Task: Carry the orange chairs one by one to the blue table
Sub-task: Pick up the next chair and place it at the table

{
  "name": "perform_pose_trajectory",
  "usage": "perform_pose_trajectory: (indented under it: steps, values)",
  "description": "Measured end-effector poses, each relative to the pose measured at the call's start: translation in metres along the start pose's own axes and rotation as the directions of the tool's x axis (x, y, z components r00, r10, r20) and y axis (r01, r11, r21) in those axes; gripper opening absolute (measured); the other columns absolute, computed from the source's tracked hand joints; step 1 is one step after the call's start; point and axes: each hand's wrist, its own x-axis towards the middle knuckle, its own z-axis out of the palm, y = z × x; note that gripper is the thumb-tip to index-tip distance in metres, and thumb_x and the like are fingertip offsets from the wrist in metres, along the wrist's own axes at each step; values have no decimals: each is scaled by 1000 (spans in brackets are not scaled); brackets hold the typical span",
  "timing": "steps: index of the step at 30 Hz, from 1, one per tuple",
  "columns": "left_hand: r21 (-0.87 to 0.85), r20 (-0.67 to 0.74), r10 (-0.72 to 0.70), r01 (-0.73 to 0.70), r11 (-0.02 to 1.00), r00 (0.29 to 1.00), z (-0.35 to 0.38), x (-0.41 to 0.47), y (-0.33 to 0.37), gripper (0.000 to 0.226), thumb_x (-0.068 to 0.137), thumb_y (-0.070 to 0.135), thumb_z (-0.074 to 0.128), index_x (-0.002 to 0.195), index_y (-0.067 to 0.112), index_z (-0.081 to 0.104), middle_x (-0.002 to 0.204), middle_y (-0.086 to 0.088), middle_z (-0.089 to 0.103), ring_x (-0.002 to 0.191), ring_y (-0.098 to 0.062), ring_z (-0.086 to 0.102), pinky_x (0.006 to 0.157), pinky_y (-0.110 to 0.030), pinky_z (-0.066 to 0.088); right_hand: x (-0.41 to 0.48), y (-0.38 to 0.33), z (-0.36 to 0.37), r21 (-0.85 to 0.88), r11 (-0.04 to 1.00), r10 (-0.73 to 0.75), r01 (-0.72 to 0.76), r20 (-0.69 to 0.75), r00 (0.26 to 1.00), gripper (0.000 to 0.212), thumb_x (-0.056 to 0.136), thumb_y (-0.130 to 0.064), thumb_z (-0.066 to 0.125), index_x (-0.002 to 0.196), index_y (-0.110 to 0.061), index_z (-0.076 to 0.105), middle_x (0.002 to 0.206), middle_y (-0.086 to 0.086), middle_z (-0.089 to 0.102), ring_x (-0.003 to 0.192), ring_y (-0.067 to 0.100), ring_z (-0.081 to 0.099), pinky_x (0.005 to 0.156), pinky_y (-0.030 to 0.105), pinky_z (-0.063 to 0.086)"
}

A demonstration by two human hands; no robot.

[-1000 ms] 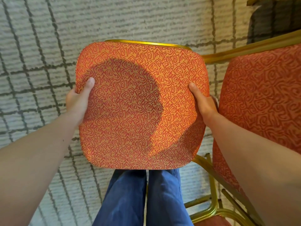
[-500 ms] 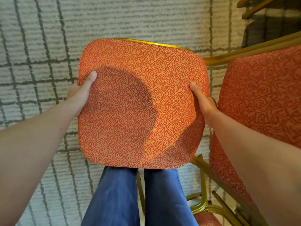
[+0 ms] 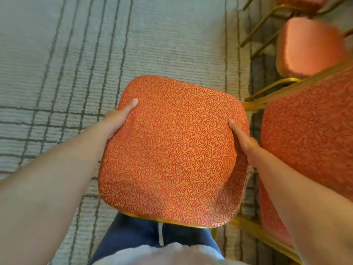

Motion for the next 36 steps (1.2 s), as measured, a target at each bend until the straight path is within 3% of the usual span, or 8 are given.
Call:
perform_pose_trajectory:
  steps: [4,8,11,15,21,28,31,36]
  values:
    - [-39,29,48,-46,998,998,-20,-47,38,123,40,89,66,138,15,52,124,-11,65,104,-27,65,97,-45,49,-60,-46,-17,-13,998,-53,55,126,991,87,63,-80,66,128,-23,58,124,3,66,102,22,64,94,36,44]
    - [-47,113,46,-41,998,992,-37,-66,54,131,25,92,66,136,22,54,117,-10,69,99,-27,68,86,-38,51,-92,-69,-26,-41,987,-147,156,169,975,68,89,-60,54,143,-18,47,137,7,57,122,26,55,83,29,41]
    - [-73,38,60,-57,996,997,-46,-61,50,132,27,96,63,136,22,54,122,-10,67,102,-29,67,97,-46,49,-99,-74,-21,7,981,-192,195,196,962,65,90,-58,54,143,-21,46,138,8,56,111,25,57,87,31,38]
    - [-51,-145,146,-155,987,979,-53,-79,72,105,61,83,62,134,9,55,128,-15,61,110,-29,62,92,-33,46,-101,-92,-9,87,968,-250,237,190,949,61,87,-59,60,138,-28,49,131,7,61,95,22,60,85,31,42]
    - [-28,-174,144,-151,988,974,-68,-42,94,96,69,80,57,132,8,57,128,-17,61,113,-30,61,90,-32,44,-84,-132,13,66,967,-253,245,163,954,106,52,-81,72,139,-25,52,132,4,61,115,24,60,96,35,44]
    - [-26,-156,177,-183,983,972,-108,31,179,100,68,82,57,135,7,54,132,-17,58,117,-31,59,99,-34,44,-45,-228,60,124,964,-254,237,153,955,101,56,-78,74,136,-19,57,126,8,66,111,25,64,98,38,47]
    - [-31,-126,232,-237,971,965,-130,58,230,98,68,80,58,135,9,54,131,-16,60,115,-30,60,98,-35,46,-29,-276,74,169,949,-287,265,120,950,121,35,-84,76,136,-20,58,126,7,67,111,25,64,105,42,45]
    - [-9,-120,308,-311,950,944,-148,102,310,100,70,81,54,138,8,50,136,-17,56,121,-31,56,103,-37,44,-23,-368,85,185,911,-388,369,74,919,65,88,-52,62,139,-13,51,124,3,60,110,22,58,96,35,42]
